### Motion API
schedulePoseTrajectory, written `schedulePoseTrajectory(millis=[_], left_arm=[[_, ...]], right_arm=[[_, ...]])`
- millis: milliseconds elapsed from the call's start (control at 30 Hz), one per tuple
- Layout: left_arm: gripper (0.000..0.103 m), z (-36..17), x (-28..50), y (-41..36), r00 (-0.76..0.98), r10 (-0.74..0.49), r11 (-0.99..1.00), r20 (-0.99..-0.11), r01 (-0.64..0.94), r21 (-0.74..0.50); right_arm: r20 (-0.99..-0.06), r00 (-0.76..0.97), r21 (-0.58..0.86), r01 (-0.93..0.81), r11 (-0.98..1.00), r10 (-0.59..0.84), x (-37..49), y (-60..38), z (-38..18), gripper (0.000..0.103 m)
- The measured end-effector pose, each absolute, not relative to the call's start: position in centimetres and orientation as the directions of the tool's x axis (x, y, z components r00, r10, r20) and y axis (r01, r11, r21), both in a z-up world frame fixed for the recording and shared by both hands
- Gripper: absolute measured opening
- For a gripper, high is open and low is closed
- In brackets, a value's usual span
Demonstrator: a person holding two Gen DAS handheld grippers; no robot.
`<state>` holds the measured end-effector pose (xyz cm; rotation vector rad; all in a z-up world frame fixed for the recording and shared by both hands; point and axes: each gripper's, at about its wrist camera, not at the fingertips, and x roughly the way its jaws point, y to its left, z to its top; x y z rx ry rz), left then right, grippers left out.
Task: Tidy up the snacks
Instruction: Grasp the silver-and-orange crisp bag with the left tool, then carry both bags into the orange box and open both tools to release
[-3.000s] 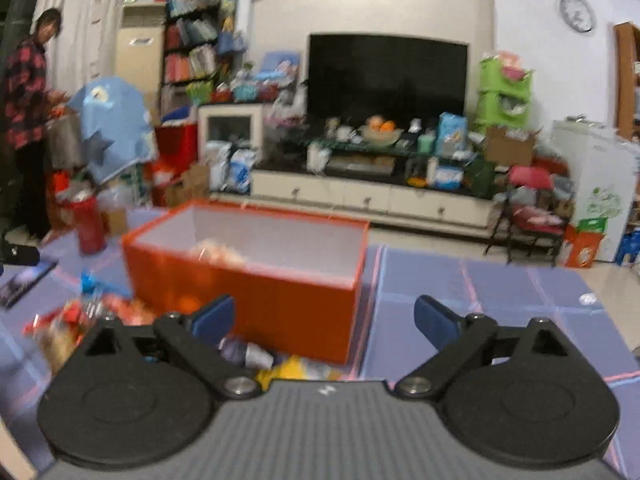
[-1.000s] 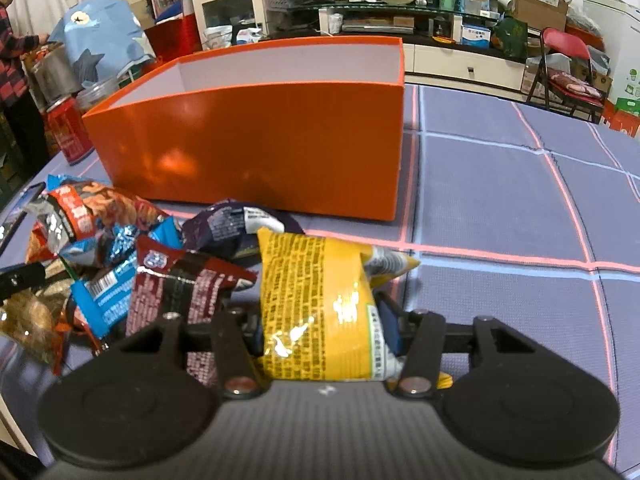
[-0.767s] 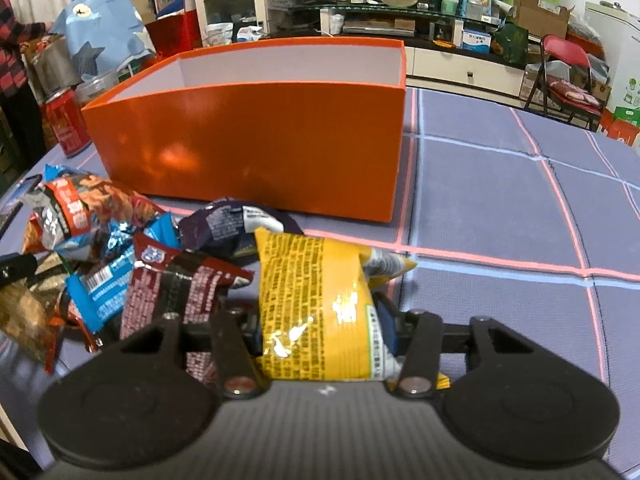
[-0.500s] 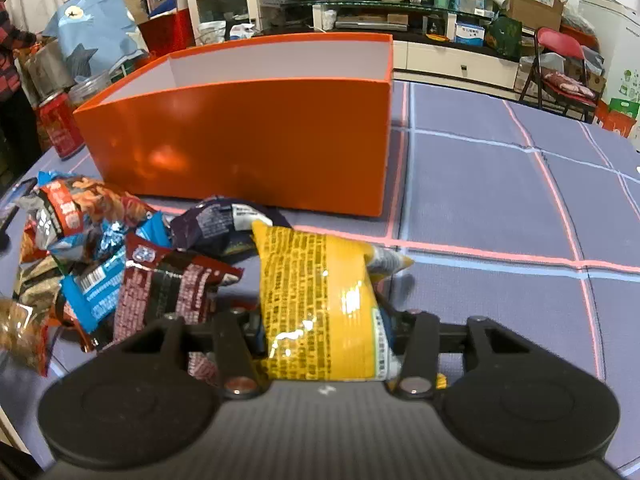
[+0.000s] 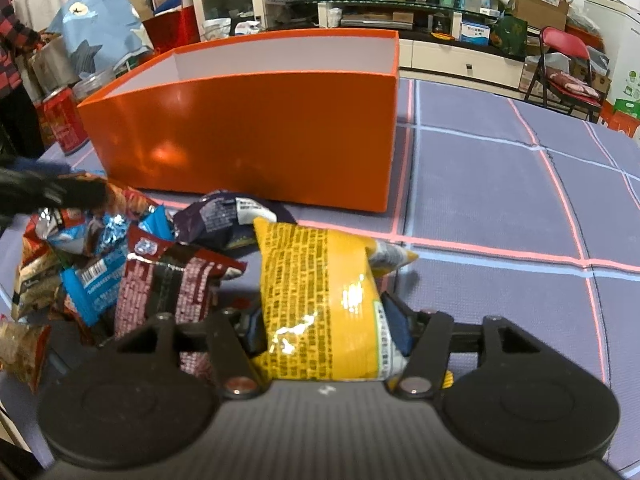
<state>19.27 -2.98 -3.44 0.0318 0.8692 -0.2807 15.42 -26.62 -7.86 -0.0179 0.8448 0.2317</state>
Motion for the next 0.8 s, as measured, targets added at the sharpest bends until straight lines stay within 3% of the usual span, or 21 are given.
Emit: schedulePoseTrajectory(millis=[200,267,333,433,800], left_arm=[[0.044,-4.0,17.8,-1.6,0.607,-0.234,0.963,-0.760,0.254,-0.094],[0.033,-3.9,17.5,-1.8,0.614,-0.231,0.967,-0.755,0.231,-0.107],[0.028,-3.5,17.0,-2.0,0.628,-0.225,0.969,-0.745,0.225,-0.104],[0.022,-3.2,16.5,-2.1,0.649,-0.219,0.970,-0.728,0.224,-0.092],[0.021,0.1,13.2,-1.2,0.762,-0.200,0.974,-0.616,0.222,-0.041]], right_arm=[[-0.756,0.626,0.082,-0.199,0.977,0.191,15.8,-26.5,-7.6,0.060],[-0.762,0.622,0.080,-0.189,0.979,0.182,16.0,-26.5,-7.4,0.055],[-0.768,0.613,0.086,-0.185,0.979,0.183,16.1,-26.6,-7.2,0.043],[-0.761,0.625,0.067,-0.192,0.979,0.174,15.9,-26.3,-6.7,0.036],[-0.669,0.731,-0.041,-0.213,0.976,0.131,13.7,-24.8,-3.8,0.036]])
